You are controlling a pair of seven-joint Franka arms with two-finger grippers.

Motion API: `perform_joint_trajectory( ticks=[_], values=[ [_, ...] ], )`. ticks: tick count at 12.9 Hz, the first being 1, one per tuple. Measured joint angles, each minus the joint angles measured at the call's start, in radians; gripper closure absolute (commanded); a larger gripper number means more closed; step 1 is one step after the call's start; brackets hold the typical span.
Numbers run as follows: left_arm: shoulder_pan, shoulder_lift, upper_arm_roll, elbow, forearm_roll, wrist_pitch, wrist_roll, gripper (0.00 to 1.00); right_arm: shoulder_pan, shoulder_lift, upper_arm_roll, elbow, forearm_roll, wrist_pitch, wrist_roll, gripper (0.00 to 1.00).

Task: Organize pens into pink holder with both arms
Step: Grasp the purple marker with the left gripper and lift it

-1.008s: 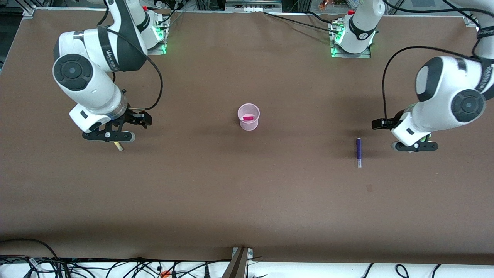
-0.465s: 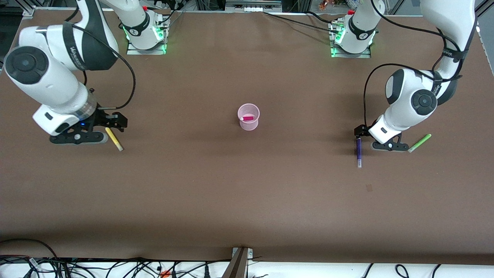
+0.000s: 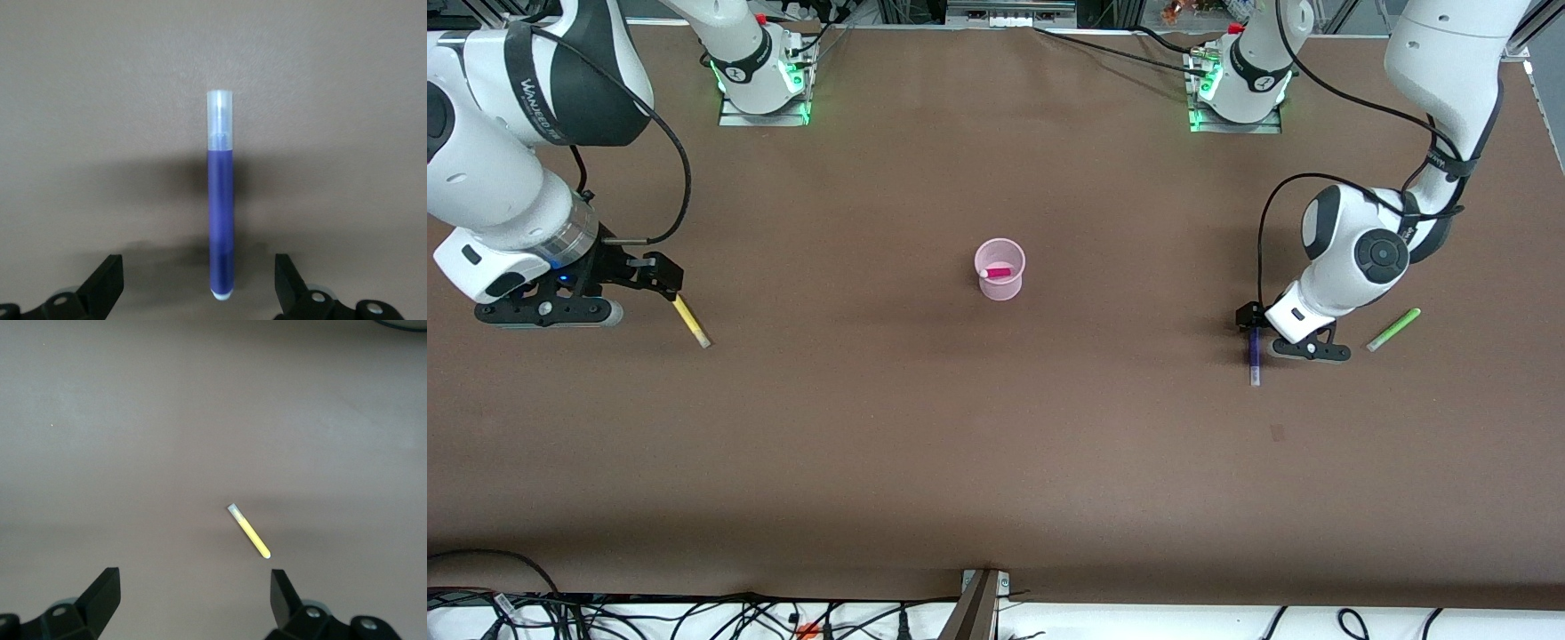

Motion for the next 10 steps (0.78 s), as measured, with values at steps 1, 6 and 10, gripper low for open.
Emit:
perform_joint_trajectory(
  ticks=[1,6,10],
  values=[
    [0.002,0.012,0.000,0.000,0.000,0.003,0.001,0.01,-0.003,0.001,0.005,0.000,0.000,0.000,0.000,0.00],
    [0.003,0.029,-0.003,0.002,0.000,0.007,0.001,0.13,-0.003,0.024,0.015,0.000,0.000,-0.001,0.000,0.00],
    [0.002,0.028,-0.015,0.002,0.000,-0.013,0.001,0.52,-0.003,0.025,0.016,0.000,0.000,-0.001,0.000,0.00]
  ],
)
